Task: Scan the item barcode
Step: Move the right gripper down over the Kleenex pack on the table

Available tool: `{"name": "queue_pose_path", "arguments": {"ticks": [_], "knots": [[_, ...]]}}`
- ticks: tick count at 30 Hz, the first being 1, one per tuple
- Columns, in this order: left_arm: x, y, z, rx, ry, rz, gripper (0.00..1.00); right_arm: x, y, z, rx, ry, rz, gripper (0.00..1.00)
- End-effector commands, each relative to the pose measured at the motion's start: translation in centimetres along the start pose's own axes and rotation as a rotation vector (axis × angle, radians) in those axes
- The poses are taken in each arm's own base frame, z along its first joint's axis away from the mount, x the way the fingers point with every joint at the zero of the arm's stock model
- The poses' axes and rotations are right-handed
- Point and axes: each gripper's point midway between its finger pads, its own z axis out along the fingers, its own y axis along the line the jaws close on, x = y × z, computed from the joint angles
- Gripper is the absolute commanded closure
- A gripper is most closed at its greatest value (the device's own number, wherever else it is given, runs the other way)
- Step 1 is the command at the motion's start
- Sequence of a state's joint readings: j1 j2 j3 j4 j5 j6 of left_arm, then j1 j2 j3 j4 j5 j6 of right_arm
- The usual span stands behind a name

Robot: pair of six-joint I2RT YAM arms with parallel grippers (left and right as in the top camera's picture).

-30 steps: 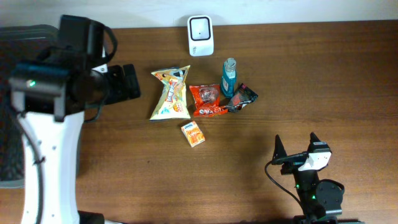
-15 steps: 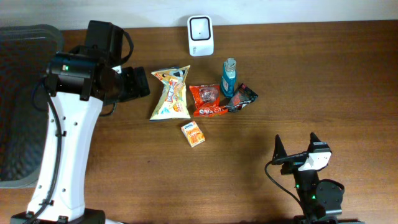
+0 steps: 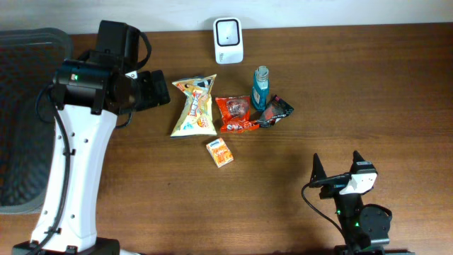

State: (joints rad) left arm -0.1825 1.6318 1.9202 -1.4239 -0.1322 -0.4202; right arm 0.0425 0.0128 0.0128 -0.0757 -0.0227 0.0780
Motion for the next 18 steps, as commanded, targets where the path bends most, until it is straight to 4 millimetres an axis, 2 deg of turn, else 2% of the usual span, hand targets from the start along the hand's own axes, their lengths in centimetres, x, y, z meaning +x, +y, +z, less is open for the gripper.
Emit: {"name": "queue_pose_path", "arguments": {"ticks": [1, 7, 11, 18], "knots": [[0.0, 0.5, -0.1, -0.016, -0.005, -0.016, 0.01, 0.3, -0.1, 0.0, 0.008, 0.005, 0.005, 0.01], [0.3, 0.6, -0.1, -0.021, 0.006, -0.014, 0.01, 0.3, -0.1, 0.0, 0.008, 0.005, 0.005, 0.02], [1.4, 1.4, -0.1, -0.062, 0.052, -0.005, 0.01, 0.3, -0.1, 0.0, 0.008, 0.005, 0.005, 0.02], [0.9, 1.1, -0.1, -0.049, 0.029, -0.010, 0.01, 0.3, -0.1, 0.0, 0.008, 0.005, 0.005, 0.02]]}}
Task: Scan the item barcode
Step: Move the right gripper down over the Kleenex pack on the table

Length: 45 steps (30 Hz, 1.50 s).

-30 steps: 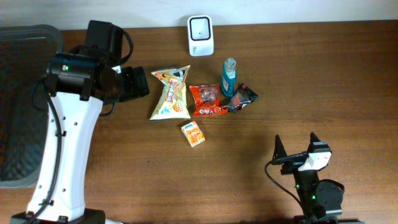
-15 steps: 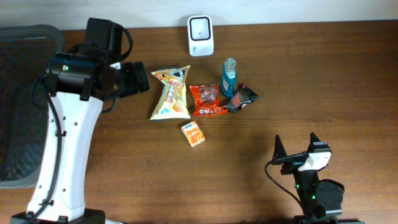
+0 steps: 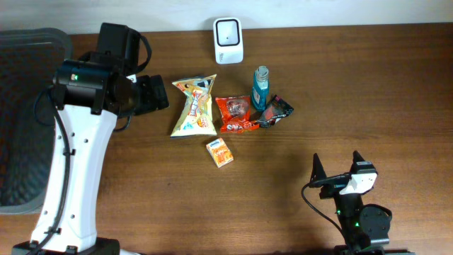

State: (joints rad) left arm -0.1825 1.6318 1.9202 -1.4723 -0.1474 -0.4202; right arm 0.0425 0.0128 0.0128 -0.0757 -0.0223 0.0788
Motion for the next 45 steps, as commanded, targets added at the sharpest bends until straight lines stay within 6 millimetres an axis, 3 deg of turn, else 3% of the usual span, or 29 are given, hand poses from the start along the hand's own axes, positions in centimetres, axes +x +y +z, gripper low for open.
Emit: {"name": "queue_pose_path", "arguments": {"ticks": [1, 5, 6, 8, 10, 12, 16, 17, 20, 22, 25, 29, 32, 34, 36, 38, 41, 43, 45], "knots": [[0.0, 0.4, -0.1, -0.016, -0.006, -0.016, 0.01, 0.3, -0.1, 0.0, 0.007, 0.005, 0.004, 0.02], [0.6, 0.8, -0.1, -0.031, 0.021, -0.011, 0.01, -0.4, 0.0, 0.0, -0.001, -0.024, 0.009, 0.02], [0.6, 0.8, -0.1, -0.029, 0.021, -0.012, 0.01, -1.1, 1.6, -0.1, -0.093, -0.049, 0.073, 0.02], [0.7, 0.7, -0.1, -0.027, 0.022, -0.012, 0.01, -1.5, 6.8, -1.4, -0.406, -0.007, 0.258, 0.02], [0.7, 0.7, -0.1, -0.027, 0.022, -0.012, 0.01, -2.4, 9.0, -2.6, -0.555, 0.000, 0.319, 0.02], [0.8, 0.8, -0.1, -0.029, 0.026, -0.011, 0.01, -4.2, 9.8, -3.4, -0.618, -0.063, 0.316, 0.02], [0.8, 0.8, -0.1, -0.030, 0.028, -0.011, 0.01, -10.5, 10.7, -6.3, -0.716, -0.337, 0.236, 0.02], [0.8, 0.8, -0.1, -0.029, 0.027, -0.011, 0.01, -12.9, 10.6, -7.3, -0.714, -0.403, 0.218, 0.02], [0.8, 0.8, -0.1, -0.029, 0.027, -0.011, 0.01, -15.8, 10.8, -7.5, -0.686, -0.355, 0.202, 0.02], [0.8, 0.8, -0.1, -0.029, 0.026, -0.011, 0.01, -16.0, 10.8, -6.3, -0.652, -0.227, 0.224, 0.02], [0.7, 0.8, -0.1, -0.029, 0.026, -0.011, 0.01, -14.5, 11.4, -2.9, -0.630, 0.122, 0.319, 0.02], [0.9, 0.8, -0.1, -0.031, 0.030, -0.010, 0.01, -14.4, 16.1, -1.3, -1.009, 0.361, 0.420, 0.02], [1.1, 0.9, -0.1, -0.035, 0.039, -0.009, 0.01, -11.4, 16.7, 1.1, -1.039, 0.545, 0.571, 0.02], [1.1, 0.9, -0.1, -0.035, 0.039, -0.009, 0.01, -9.1, 18.1, 2.0, -1.076, 0.615, 0.568, 0.02], [1.1, 0.9, -0.1, -0.035, 0.039, -0.009, 0.01, -7.0, 19.6, 3.2, -1.003, 0.660, 0.561, 0.02], [1.1, 0.9, -0.1, -0.036, 0.040, -0.008, 0.01, -4.5, 20.4, 4.7, -0.811, 0.690, 0.523, 0.02], [1.1, 0.9, -0.1, -0.036, 0.040, -0.009, 0.01, -0.5, 18.4, 5.8, -0.427, 0.771, 0.397, 0.02], [1.0, 0.9, -0.1, -0.034, 0.036, -0.009, 0.01, 0.7, 17.0, 6.0, -0.219, 0.849, 0.278, 0.02], [1.0, 0.9, -0.1, -0.034, 0.036, -0.009, 0.01, 1.2, 18.9, 6.4, -0.198, 0.953, 0.225, 0.02]]}}
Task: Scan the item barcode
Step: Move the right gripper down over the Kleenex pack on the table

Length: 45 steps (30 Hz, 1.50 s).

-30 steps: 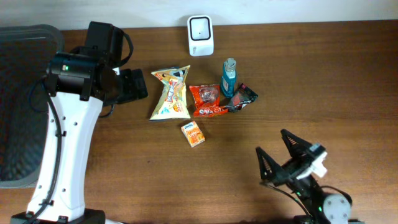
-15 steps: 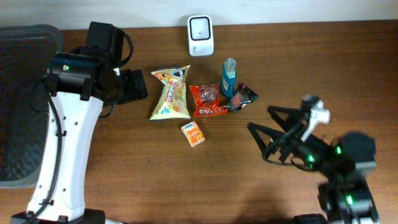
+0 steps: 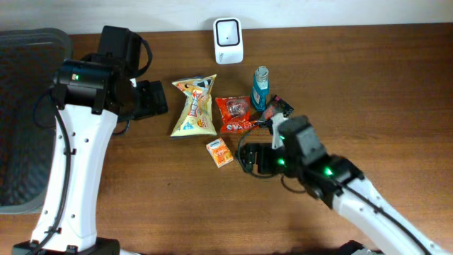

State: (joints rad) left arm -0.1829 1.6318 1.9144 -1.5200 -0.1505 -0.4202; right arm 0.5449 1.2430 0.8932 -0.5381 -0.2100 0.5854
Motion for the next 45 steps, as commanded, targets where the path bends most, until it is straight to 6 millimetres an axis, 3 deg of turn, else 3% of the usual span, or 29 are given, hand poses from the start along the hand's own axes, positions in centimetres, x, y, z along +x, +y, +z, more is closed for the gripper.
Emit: {"name": "queue_pose_path", "arguments": {"ticks": [1, 6, 7, 11, 14, 19, 22, 32, 35, 36, 37, 38, 41, 44, 45], "knots": [[-0.1, 0.4, -0.2, -0.010, -0.010, -0.017, 0.01, -2.7, 0.7, 1.6, 0.164, -0.011, -0.015, 0.02], [0.2, 0.5, -0.2, -0.017, 0.002, -0.015, 0.01, -0.7, 4.3, 8.3, 0.130, 0.061, -0.205, 0.02], [0.0, 0.4, -0.2, -0.013, -0.004, -0.019, 0.01, -0.5, 4.5, 9.4, 0.155, 0.042, -0.229, 0.12], [-0.2, 0.4, -0.2, -0.010, -0.011, -0.117, 0.01, -0.8, 3.9, 10.9, 0.238, -0.020, -0.265, 0.19], [-0.3, 0.3, -0.2, -0.006, -0.019, -0.117, 0.01, 0.3, 3.3, 13.0, 0.268, 0.003, -0.282, 0.22], [-0.5, 0.6, -0.2, -0.026, -0.028, -0.116, 0.01, 1.3, 3.0, 14.4, 0.277, 0.026, -0.295, 0.40], [-0.5, 0.6, -0.2, -0.025, -0.028, -0.117, 0.01, 2.2, 3.8, 14.8, 0.267, 0.031, -0.321, 0.51], [-0.4, 0.7, -0.2, -0.029, -0.025, -0.116, 0.01, 2.8, 2.2, 16.4, 0.365, 0.006, -0.349, 0.51], [-0.3, 1.1, -0.2, -0.053, -0.027, -0.114, 0.01, 2.8, 2.2, 16.4, 0.366, 0.005, -0.349, 0.61], [-0.2, 1.2, -0.2, -0.054, -0.023, -0.113, 0.01, 2.7, 2.1, 16.4, 0.368, 0.004, -0.348, 0.66], [-0.1, 1.2, -0.2, -0.057, -0.017, -0.112, 0.01, 2.2, 1.9, 16.1, 0.382, 0.007, -0.339, 0.79], [-0.1, 1.3, -0.2, -0.058, -0.015, -0.112, 0.01, 1.9, 1.7, 16.0, 0.389, 0.009, -0.334, 0.81], [0.1, 1.3, -0.2, -0.061, -0.010, -0.111, 0.01, 1.7, 0.6, 15.7, 0.415, 0.023, -0.294, 0.81], [0.2, 1.4, -0.2, -0.063, -0.005, -0.110, 0.01, 2.3, 1.0, 15.9, 0.382, 0.053, -0.298, 0.61], [0.2, 1.4, -0.2, -0.063, -0.005, -0.110, 0.01, 2.4, 1.1, 16.0, 0.376, 0.059, -0.297, 0.59]]}}
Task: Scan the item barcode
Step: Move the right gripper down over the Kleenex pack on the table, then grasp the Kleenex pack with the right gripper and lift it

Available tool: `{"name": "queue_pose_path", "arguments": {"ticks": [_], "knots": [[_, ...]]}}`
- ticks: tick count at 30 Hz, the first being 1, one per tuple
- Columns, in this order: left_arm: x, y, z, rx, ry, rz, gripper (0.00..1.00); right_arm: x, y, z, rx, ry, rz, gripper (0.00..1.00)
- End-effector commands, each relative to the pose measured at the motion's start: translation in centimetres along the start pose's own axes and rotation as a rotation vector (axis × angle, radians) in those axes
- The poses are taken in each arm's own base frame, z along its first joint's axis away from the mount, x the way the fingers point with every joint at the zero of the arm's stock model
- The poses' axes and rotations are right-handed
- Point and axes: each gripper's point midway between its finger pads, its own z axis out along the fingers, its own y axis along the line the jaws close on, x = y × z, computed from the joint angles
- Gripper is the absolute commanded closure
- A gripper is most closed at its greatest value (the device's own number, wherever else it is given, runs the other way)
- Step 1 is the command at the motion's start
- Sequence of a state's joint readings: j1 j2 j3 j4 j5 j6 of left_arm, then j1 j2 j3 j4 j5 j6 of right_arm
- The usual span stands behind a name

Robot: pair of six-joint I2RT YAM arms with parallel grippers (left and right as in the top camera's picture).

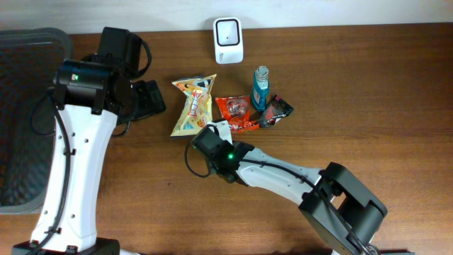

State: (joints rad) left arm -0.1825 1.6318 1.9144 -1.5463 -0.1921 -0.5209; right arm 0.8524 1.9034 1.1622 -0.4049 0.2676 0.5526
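The white barcode scanner (228, 40) stands at the table's far edge. In front of it lie a yellow snack bag (193, 106), a red packet (237, 115), a blue bottle (260, 87) and a dark packet (276, 111). My right gripper (207, 142) reaches in from the lower right and sits just below the yellow bag. Its black wrist covers the fingers, so their state is hidden. No small orange box shows. My left gripper (152, 99) hovers left of the yellow bag, apart from it; its jaws are not readable.
A dark grey bin (28, 106) fills the left edge. The left arm's white link (71, 177) runs down the left side. The right arm's links (340, 205) cross the lower middle of the wooden table (368, 85).
My right arm has stretched further left; its wrist now sits where the small orange box lay, hiding it. The left gripper has shifted slightly down and left.
At first my right arm was folded at the bottom right, and the orange box lay in the open below the red packet. Then the arm reached toward the items, its gripper right of the box. Now it is over the box's spot. My left gripper has crept slightly down and left.
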Motion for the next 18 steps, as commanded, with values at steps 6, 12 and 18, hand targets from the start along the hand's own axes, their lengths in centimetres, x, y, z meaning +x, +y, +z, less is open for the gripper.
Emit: {"name": "queue_pose_path", "arguments": {"ticks": [6, 12, 18], "knots": [[-0.1, 0.5, -0.2, -0.014, -0.010, -0.014, 0.01, 1.0, 0.8, 1.9, -0.026, 0.051, -0.003, 0.61], [-0.2, 0.9, -0.2, -0.040, -0.015, -0.011, 0.01, -0.2, 1.1, 0.6, -0.016, 0.066, -0.006, 0.96], [-0.2, 0.9, -0.2, -0.040, -0.016, -0.012, 0.01, -4.3, 3.0, -5.0, -0.290, 0.172, 0.106, 0.96]]}}
